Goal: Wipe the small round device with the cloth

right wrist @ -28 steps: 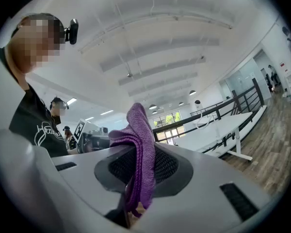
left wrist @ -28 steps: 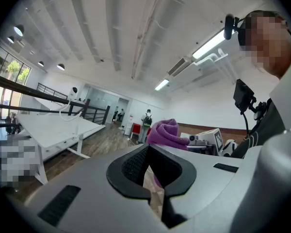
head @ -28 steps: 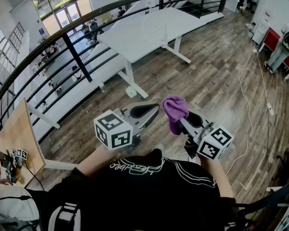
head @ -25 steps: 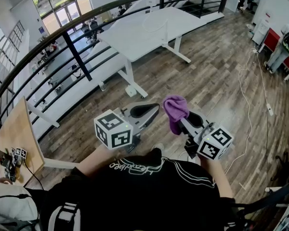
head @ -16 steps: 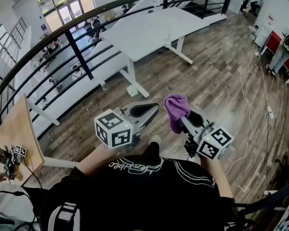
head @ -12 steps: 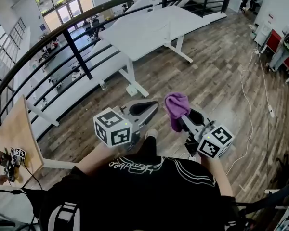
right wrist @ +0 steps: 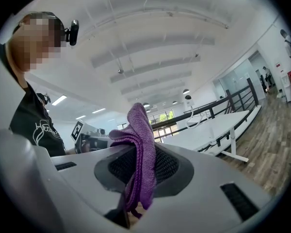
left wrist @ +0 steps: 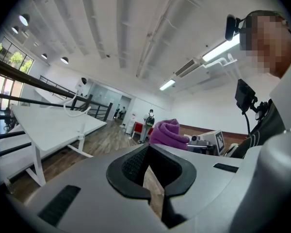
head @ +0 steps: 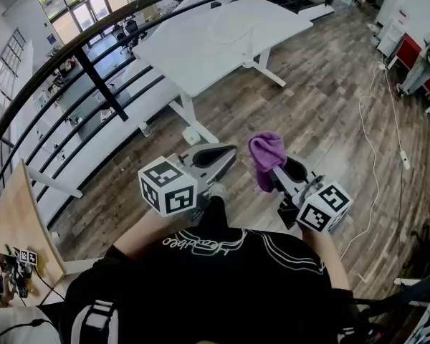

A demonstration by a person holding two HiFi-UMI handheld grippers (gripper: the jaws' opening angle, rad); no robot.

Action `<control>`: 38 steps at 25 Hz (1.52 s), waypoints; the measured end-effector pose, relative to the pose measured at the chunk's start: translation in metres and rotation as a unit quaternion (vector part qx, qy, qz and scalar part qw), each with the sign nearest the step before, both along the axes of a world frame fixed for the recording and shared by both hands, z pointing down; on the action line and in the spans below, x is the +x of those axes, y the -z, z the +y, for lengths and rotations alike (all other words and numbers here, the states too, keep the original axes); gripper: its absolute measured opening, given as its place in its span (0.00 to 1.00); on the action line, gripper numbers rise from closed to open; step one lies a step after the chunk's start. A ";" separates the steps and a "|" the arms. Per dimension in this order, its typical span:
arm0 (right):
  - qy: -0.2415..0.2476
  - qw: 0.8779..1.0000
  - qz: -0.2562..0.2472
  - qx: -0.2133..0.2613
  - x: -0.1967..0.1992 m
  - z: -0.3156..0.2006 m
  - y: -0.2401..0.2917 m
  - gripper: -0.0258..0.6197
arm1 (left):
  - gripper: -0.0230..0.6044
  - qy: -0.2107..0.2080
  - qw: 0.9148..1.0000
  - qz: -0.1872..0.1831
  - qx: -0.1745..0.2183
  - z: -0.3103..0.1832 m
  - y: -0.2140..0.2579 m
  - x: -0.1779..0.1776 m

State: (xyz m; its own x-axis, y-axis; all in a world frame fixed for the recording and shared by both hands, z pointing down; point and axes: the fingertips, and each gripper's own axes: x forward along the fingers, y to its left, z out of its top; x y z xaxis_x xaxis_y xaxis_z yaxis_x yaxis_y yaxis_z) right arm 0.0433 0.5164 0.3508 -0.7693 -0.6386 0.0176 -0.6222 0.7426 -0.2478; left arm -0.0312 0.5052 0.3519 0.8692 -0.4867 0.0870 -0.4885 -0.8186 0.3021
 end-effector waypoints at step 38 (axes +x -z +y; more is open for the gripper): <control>-0.011 0.996 0.035 0.085 -0.024 -0.606 0.076 0.14 | 0.05 0.083 0.994 -0.057 0.033 -0.614 0.040 -0.060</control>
State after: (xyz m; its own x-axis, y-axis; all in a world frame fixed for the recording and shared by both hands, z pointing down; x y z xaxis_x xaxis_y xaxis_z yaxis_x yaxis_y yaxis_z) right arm 0.0197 -0.0899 0.2750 -0.7563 -0.6531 -0.0389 -0.6495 0.7566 -0.0761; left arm -0.0914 -0.1086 0.3120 0.7630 -0.6302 0.1436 -0.6463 -0.7404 0.1846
